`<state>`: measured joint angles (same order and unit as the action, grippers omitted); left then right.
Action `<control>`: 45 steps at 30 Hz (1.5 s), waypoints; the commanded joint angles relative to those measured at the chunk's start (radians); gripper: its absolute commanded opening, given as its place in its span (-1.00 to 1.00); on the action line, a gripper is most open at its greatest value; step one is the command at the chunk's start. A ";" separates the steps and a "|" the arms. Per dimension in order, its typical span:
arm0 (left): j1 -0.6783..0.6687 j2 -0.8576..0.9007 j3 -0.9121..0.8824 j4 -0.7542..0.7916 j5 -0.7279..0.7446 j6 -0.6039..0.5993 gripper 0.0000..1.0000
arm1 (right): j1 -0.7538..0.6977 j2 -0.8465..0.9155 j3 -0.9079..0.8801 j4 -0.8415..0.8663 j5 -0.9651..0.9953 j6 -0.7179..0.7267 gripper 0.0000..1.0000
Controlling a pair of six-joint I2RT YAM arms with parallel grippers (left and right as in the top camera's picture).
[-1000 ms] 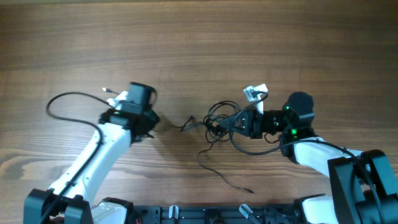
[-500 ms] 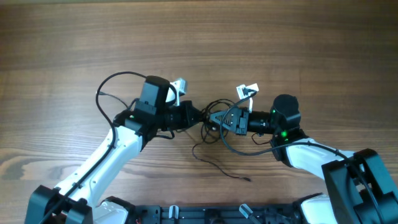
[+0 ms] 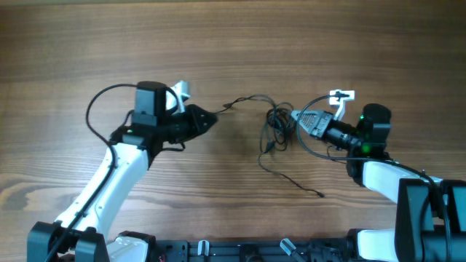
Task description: Untangle cables
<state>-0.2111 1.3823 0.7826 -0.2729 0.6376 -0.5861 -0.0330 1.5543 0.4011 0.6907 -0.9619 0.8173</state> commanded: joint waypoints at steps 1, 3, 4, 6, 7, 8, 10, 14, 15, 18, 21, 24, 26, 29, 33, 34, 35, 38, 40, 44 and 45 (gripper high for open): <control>-0.136 0.004 0.002 0.055 -0.078 0.005 -0.09 | 0.030 0.005 0.014 -0.009 0.031 0.001 -0.91; -0.218 0.008 0.002 0.069 -0.224 -0.034 -0.09 | 0.030 0.005 0.014 -0.012 0.031 0.002 -0.91; -0.261 0.008 0.002 0.076 -0.303 -0.093 0.04 | 0.030 0.005 0.014 -0.026 0.031 0.002 -0.89; -0.322 0.014 0.002 0.102 -0.399 -0.186 0.33 | 0.030 0.005 0.014 -0.067 0.030 0.001 -0.49; -0.347 0.020 0.002 0.126 -0.417 -0.189 0.41 | 0.030 0.005 0.014 -0.091 0.030 -0.002 0.19; -0.372 0.031 0.002 0.158 -0.430 -0.189 0.53 | 0.030 0.005 0.014 -0.099 0.030 -0.007 0.99; -0.410 0.072 0.002 0.221 -0.431 -0.189 0.54 | 0.028 0.005 0.014 -0.063 0.030 -0.006 0.99; -0.392 0.118 0.002 0.183 -0.481 -0.217 0.33 | -0.001 -0.035 0.014 0.000 -0.035 0.046 0.99; -0.367 0.113 0.002 0.170 -0.500 -0.223 0.36 | 0.002 -0.054 0.014 -0.011 -0.061 0.047 0.99; -0.248 0.066 0.002 0.161 -0.486 -0.304 0.60 | 0.082 -0.120 0.014 -0.154 -0.005 0.000 0.99; -0.138 0.026 0.002 0.160 -0.474 -0.369 0.99 | 0.285 -0.131 0.014 -0.261 0.223 -0.056 0.99; -0.091 0.025 0.002 0.097 -0.445 -0.368 1.00 | 0.446 -0.129 0.014 -0.369 0.572 0.079 0.77; -0.091 0.026 0.002 0.063 -0.444 -0.369 1.00 | 0.518 -0.118 0.014 -0.335 0.687 0.102 0.48; -0.116 0.026 0.002 0.061 -0.444 -0.369 1.00 | 0.558 -0.050 0.014 -0.205 0.721 0.164 0.27; -0.146 0.026 0.002 0.060 -0.445 -0.368 1.00 | 0.582 0.093 0.063 -0.104 0.706 0.203 -0.15; -0.147 0.026 0.002 0.052 -0.444 -0.368 1.00 | 0.581 0.129 0.097 -0.097 0.672 0.173 -0.51; -0.147 0.026 0.002 0.042 -0.444 -0.368 1.00 | 0.581 0.131 0.122 -0.093 0.623 0.130 -0.82; -0.147 0.026 0.002 0.021 -0.375 -0.289 1.00 | 0.566 0.047 0.152 -0.127 0.484 0.098 -0.90; -0.147 0.026 0.002 0.017 -0.298 -0.148 1.00 | 0.521 -0.084 0.152 -0.259 0.409 0.047 -0.91; -0.147 0.026 0.002 0.013 -0.251 -0.090 1.00 | 0.397 -0.346 0.152 -0.407 0.216 -0.031 -0.91; -0.147 0.026 0.002 0.020 -0.234 -0.090 1.00 | 0.385 -0.388 0.152 -0.407 0.163 -0.031 -0.91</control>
<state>-0.3546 1.4208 0.7834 -0.2646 0.3359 -0.7471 0.3962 1.2938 0.5415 0.2962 -0.6067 0.8478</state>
